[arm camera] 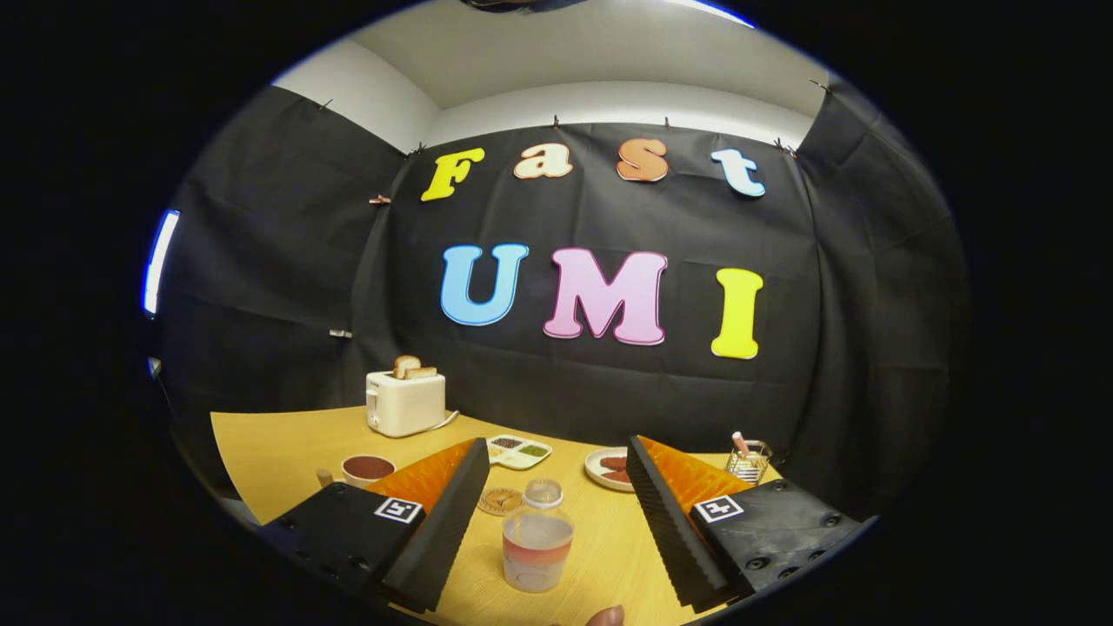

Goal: Take the bottle from table, then pour the juice into the cup, finally place the bottle on the coaster

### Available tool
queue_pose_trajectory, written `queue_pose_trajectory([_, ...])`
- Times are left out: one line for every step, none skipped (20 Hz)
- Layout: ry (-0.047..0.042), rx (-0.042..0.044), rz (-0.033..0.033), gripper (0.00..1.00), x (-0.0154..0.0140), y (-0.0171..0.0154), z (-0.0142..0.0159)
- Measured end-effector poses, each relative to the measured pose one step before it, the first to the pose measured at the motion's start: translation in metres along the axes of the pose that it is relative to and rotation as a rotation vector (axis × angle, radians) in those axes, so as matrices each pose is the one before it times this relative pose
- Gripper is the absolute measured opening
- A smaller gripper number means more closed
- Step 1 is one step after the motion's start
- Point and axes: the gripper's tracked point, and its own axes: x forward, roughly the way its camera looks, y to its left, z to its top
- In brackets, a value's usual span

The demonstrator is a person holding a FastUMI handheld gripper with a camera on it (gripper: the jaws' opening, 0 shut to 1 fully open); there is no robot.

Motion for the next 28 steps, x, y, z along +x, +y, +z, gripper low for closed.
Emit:
queue_pose_trajectory([0.01685,0.01474,-0.00316,0.97,0.00107,-0.00013,-0.01437])
queue_pose_trajectory([0.01927,0.01595,-0.00235,0.97,0.00121,0.00074,-0.01345])
queue_pose_trajectory([0.01795,0.01327,-0.00224,0.97,0.00308,0.00002,-0.01266])
queue_pose_trajectory([0.01375,0.00857,0.00024,0.97,0.00284,0.00039,-0.00929])
queue_pose_trajectory([0.0083,-0.00295,-0.00023,0.97,0.00362,0.00009,-0.00929])
queue_pose_trajectory([0.01112,-0.00684,-0.00541,0.97,0.00358,-0.00099,-0.00985])
queue_pose_trajectory([0.01423,0.00162,0.00402,0.97,0.00366,0.0007,-0.00977])
queue_pose_trajectory([0.01324,0.00431,0.00174,0.97,0.00294,0.001,-0.0088])
queue_pose_trajectory([0.01165,0.00311,0.00421,0.97,0.00325,0.00205,-0.00843])
queue_pose_trajectory([0.01571,-0.00188,0.00322,0.97,0.00372,0.00217,-0.00924])
queue_pose_trajectory([0.01761,-0.00292,0.00244,0.97,0.00305,0.00177,-0.00961])
queue_pose_trajectory([0.01548,-0.00157,0.00193,0.98,0.00297,0.00162,-0.00788])
queue_pose_trajectory([0.01127,-0.00118,-0.00731,0.97,0.00223,-0.00075,-0.00575])
queue_pose_trajectory([0.01227,-0.00103,-0.01039,0.97,0.00511,-0.00203,-0.00436])
queue_pose_trajectory([0.00964,0.00086,-0.00465,0.97,0.00489,-0.00012,-0.00508])
queue_pose_trajectory([0.01005,0.00025,-0.00792,0.86,0.00275,-0.00068,-0.0035])
queue_pose_trajectory([-0.00173,-0.00478,-0.01201,0.78,0.00563,-0.00227,0.0039])
queue_pose_trajectory([0.01442,-0.00797,-0.01763,0.77,0.00256,-0.0006,0.00079])
queue_pose_trajectory([0.01475,-0.02427,-0.03552,0.76,0.00314,-0.00557,0.00129])
queue_pose_trajectory([-0.00019,-0.03398,-0.03092,0.73,0.0001,-0.00378,0.00749])
queue_pose_trajectory([-0.00226,-0.04723,-0.01974,0.73,0.00036,-0.00133,0.00926])
queue_pose_trajectory([-0.00367,-0.05098,-0.00661,0.72,-0.00069,0.00122,0.0104])
queue_pose_trajectory([-0.00941,-0.05082,-0.00287,0.72,-0.00058,0.00172,0.01205])
queue_pose_trajectory([-0.01441,-0.04005,-0.00295,0.72,-0.00123,0.001,0.01316])
queue_pose_trajectory([-0.00578,-0.03558,0.00371,0.72,-0.00024,0.00315,0.01074])
queue_pose_trajectory([0.00365,-0.03252,-0.00378,0.71,0.00015,0.00138,0.00828])
queue_pose_trajectory([0.00568,-0.01835,0.01294,0.71,-0.00009,0.004,0.00779])
queue_pose_trajectory([0.0176,-0.0175,0.01029,0.72,0.00033,0.00687,0.0065])
